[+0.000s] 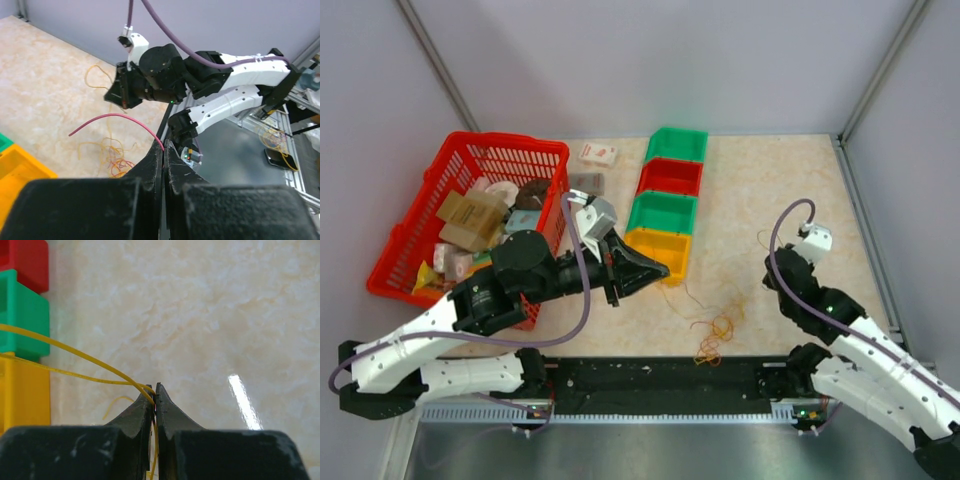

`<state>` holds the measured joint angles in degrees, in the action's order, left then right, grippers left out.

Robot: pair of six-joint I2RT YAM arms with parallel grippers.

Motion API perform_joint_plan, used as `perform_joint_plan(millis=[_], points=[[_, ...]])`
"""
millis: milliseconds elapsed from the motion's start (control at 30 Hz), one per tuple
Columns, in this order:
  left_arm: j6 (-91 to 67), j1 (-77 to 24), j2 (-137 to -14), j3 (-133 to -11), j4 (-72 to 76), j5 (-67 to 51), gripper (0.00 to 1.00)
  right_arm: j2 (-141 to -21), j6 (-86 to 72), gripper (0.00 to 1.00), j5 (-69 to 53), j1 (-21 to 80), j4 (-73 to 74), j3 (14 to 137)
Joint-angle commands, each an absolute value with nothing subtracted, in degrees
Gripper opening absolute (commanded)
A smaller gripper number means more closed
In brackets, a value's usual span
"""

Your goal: Untangle the cables

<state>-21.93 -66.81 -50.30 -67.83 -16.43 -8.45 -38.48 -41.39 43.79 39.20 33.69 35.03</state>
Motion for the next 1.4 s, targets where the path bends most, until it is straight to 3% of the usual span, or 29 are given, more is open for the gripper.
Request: perform_joint_plan(millis=[0,167,333,500,733,800,900,1033,1067,1167,1233,1367], points=[[-18.1,-66.9,-50.4,-74.4,-22.5,-3.6,0.00,-34.8,-45.2,0.00,38.3,34.6,37.3,35.2],[-13.4,-66.9,-49.0,-87.0,-29.0,1.5,0.00,-34.6,-51.6,0.00,37.9,19.8,40.9,34.7],[-8.3,-66.9,-52.2,-102.0,-37.2,7.4,0.00,-43.1,-54.9,0.00,34.5,7.0,40.7,35.0],[-6.0,-66.9,-54.2,-108.5,-38.5,8.4,0.00,-53.1,-57.1,0.00,39.5,1.3,42.0,37.9],[-3.7,-66.9,-55.6,-110.2,-38.3,11.4,0.00,-53.0,-49.9,0.00,44.3,1.1,36.7,39.7],[-3.9,-66.9,-55.0,-109.0,-37.2,11.3,0.00,-54.7,-40.8,0.09,34.6,1.1,32.0,41.6],[-4.7,-66.9,-54.8,-105.7,-36.2,10.9,0.00,-57.3,-31.2,0.33,18.4,3.2,30.6,44.1],[-6.4,-66.9,-54.0,-99.2,-33.9,11.7,0.00,-52.2,-24.8,0.69,13.9,15.3,32.9,45.8],[-6.9,-66.9,-53.7,-98.1,-33.4,11.9,0.00,-50.4,-24.2,0.85,13.7,18.3,34.1,46.7],[-8.3,-66.9,-53.2,-95.2,-31.7,11.9,0.00,-46.7,-23.0,0.94,16.3,24.8,38.1,51.6],[-9.4,-66.9,-53.3,-94.4,-31.1,11.8,0.00,-44.9,-19.9,0.95,15.4,29.2,37.5,54.0],[-12.2,-66.9,-53.9,-93.1,-29.7,11.3,0.00,-41.4,-13.8,0.94,-2.9,36.0,24.8,51.9]])
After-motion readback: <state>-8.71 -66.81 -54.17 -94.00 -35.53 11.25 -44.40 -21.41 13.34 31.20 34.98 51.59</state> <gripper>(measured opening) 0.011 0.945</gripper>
